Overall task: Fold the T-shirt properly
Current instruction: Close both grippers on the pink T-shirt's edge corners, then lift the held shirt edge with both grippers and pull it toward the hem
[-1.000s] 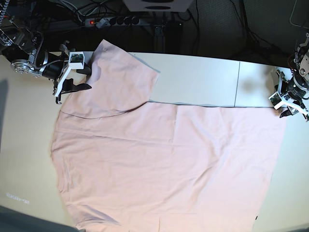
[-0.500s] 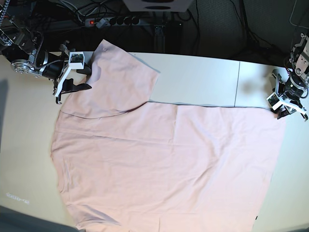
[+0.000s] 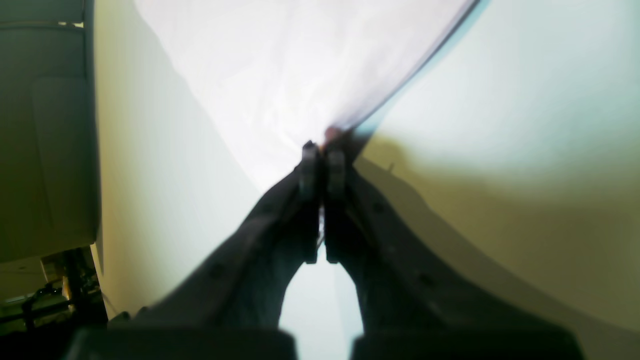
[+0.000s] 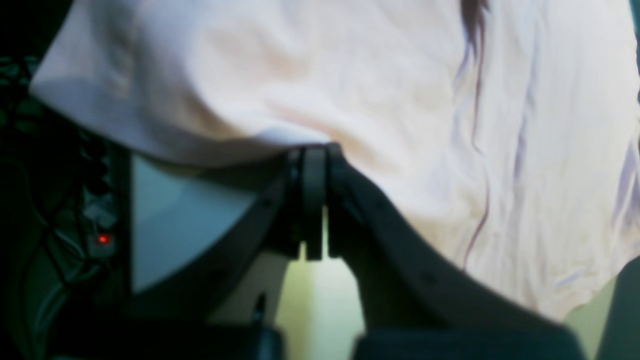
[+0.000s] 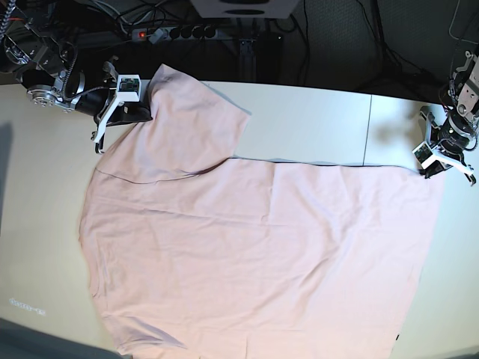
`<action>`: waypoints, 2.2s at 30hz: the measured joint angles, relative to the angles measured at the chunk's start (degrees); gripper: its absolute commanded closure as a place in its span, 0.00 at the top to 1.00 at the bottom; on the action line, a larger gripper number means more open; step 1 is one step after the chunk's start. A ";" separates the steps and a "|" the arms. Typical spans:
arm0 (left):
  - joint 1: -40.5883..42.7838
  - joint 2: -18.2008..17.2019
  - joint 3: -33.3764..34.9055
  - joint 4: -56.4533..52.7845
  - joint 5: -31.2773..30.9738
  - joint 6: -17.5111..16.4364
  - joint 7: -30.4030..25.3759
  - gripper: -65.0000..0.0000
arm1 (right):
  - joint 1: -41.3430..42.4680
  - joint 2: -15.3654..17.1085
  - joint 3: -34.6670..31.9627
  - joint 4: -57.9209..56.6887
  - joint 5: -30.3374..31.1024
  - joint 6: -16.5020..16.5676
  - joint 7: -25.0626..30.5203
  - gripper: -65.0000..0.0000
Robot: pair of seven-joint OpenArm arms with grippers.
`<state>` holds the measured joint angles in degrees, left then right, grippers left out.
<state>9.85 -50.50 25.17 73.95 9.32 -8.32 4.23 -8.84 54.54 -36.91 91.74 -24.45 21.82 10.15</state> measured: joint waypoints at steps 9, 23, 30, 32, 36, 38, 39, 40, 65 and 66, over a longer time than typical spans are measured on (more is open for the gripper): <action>0.13 -0.17 0.07 0.52 -0.79 0.02 -0.39 0.00 | -0.22 -0.28 4.17 -0.26 5.53 0.20 -0.42 0.00; 0.26 0.22 -2.19 5.09 -1.05 2.08 4.50 0.00 | -0.39 -0.28 7.72 -0.48 5.35 0.26 -1.66 0.00; -3.10 0.17 -3.50 5.09 -5.53 1.97 6.60 0.00 | 1.57 -0.31 7.80 0.72 8.52 0.39 -2.10 0.00; -4.02 0.17 -3.50 5.09 -5.75 1.97 7.50 0.00 | 2.84 -0.28 7.89 0.76 8.55 0.44 -2.01 0.00; -5.14 0.20 -3.50 5.09 -7.50 0.35 8.00 0.00 | 4.74 -0.28 7.93 0.76 8.57 0.90 -2.05 0.00; -5.95 0.22 -3.48 5.09 -9.03 0.13 8.48 0.00 | 5.86 -0.28 7.93 0.76 8.57 1.11 -2.10 0.00; -6.60 0.20 -3.48 5.09 -9.57 0.11 8.66 0.00 | 6.62 -0.28 7.93 0.76 9.31 1.16 -2.14 0.00; -7.10 0.17 -3.50 5.09 -10.08 0.11 9.25 0.00 | 7.32 -0.31 7.93 0.76 10.19 1.22 -2.73 0.00; -17.09 0.22 -3.48 5.07 -14.73 -0.09 12.90 0.00 | 21.81 -0.44 7.91 -5.81 15.85 1.88 -7.85 0.00; -17.33 0.22 -3.48 5.07 -14.80 -0.09 12.90 0.00 | 22.51 -0.59 7.91 -6.36 15.87 1.90 -7.87 0.00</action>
<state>-7.49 -50.28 21.69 79.02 -5.48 -8.40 17.12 13.67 53.95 -28.99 85.38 -8.58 23.73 2.28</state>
